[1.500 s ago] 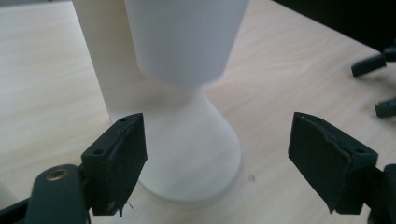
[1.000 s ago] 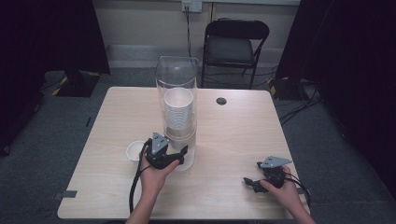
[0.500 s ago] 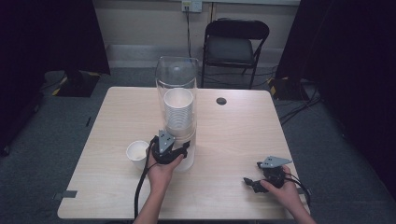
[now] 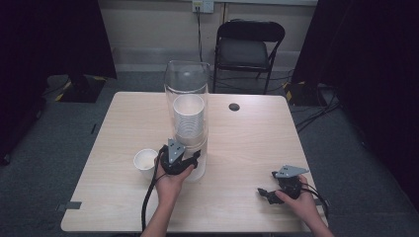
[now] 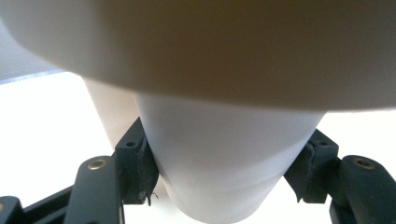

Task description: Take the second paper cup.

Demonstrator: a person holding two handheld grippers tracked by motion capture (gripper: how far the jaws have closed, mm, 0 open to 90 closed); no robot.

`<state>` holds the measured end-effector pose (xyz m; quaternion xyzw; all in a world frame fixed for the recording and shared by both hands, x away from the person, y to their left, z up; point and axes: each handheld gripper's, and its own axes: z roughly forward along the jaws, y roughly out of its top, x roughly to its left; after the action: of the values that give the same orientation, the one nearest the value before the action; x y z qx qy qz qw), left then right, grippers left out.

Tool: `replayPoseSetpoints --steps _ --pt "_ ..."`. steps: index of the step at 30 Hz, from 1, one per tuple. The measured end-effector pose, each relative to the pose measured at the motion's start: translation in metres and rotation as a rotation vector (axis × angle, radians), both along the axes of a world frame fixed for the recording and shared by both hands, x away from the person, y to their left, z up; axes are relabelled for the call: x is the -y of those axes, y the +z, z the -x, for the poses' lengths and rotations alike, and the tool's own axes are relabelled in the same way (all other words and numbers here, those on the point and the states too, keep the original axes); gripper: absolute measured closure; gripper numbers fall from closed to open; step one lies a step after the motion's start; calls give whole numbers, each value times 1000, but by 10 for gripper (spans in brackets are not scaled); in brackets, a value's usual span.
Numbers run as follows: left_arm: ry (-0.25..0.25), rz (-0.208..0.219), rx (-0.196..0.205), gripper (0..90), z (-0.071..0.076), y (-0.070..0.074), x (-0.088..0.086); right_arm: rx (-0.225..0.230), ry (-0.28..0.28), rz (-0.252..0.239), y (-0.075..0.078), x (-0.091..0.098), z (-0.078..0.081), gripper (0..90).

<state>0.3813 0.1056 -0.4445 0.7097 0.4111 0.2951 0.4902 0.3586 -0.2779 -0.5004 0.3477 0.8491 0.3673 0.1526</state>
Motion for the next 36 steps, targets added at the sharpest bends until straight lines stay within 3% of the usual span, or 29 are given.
replayPoseSetpoints --steps 1,4,5,9,12,13,14,15,16,17,18,20,21,22,29,33,36 --pt "6 21 -1 360 1 -1 1 0 0 0 0 0 0 101" --pt "8 19 7 360 2 -3 1 0 0 0 0 0 0 101" --pt "11 40 6 360 2 -3 2 0 0 0 0 0 0 101" --pt "15 -1 9 361 3 -4 1 0 0 0 0 0 0 101" --pt "24 -6 7 364 3 -2 1 0 0 0 0 0 0 101" --pt "38 24 -16 364 2 -4 4 0 0 0 0 0 0 101" --pt "25 -81 -142 374 2 -14 1 -1 0 0 0 0 0 101" --pt "34 -54 -178 371 11 -51 -1 -3 2 0 0 0 0 101" --pt "34 -54 -178 368 11 -51 -1 -1 4 1 0 0 0 100" --pt "-16 -63 -149 364 17 -49 6 0 7 3 0 0 0 101" --pt "-33 -89 -126 361 18 -45 9 -4 3 1 0 0 1 100" --pt "-33 -80 -126 359 17 -42 9 -1 7 2 0 0 0 95" --pt "-50 -111 -153 359 17 -40 6 -4 7 0 0 0 0 95" --pt "-52 -101 -175 358 18 -41 4 -3 6 3 0 0 0 94" --pt "-95 -93 -183 350 30 -47 5 -4 14 -1 0 0 -1 91" --pt "-151 -114 -195 344 39 -45 4 -3 16 -1 0 0 -1 91" --pt "-184 -101 -199 340 47 -47 -5 -4 15 -2 0 0 -1 91"
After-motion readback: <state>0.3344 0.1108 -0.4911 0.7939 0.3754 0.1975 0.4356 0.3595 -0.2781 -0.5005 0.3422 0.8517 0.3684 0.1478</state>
